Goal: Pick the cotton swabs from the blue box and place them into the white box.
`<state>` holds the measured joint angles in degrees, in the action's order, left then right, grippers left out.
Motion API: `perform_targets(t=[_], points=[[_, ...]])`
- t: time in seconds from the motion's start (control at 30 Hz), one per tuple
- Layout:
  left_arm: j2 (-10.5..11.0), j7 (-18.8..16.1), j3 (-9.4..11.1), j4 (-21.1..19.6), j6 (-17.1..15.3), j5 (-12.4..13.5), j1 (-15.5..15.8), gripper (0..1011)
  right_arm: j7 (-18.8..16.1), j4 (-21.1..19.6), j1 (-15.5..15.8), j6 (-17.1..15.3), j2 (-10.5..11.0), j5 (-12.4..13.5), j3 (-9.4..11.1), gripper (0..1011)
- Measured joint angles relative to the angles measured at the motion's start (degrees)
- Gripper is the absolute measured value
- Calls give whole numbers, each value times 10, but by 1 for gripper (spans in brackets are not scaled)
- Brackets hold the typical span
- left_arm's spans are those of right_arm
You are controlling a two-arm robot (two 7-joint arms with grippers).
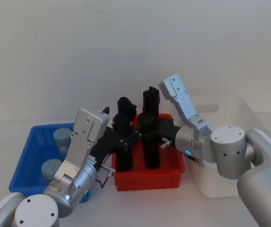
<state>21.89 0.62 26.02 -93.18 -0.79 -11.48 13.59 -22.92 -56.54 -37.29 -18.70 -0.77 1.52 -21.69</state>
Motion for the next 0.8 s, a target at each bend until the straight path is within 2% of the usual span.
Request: perform_targets(t=[0.23,0.57,0.8], points=[[0,0,0,0,0,0,0,1004,3,-24,6,6,5,8,6,457],[0,0,0,0,0,0,0,1004,18,-94,21,23,21,34,23,457],[0,0,0,0,0,0,0,1004,44,-150,35,46,37,53,42,457]])
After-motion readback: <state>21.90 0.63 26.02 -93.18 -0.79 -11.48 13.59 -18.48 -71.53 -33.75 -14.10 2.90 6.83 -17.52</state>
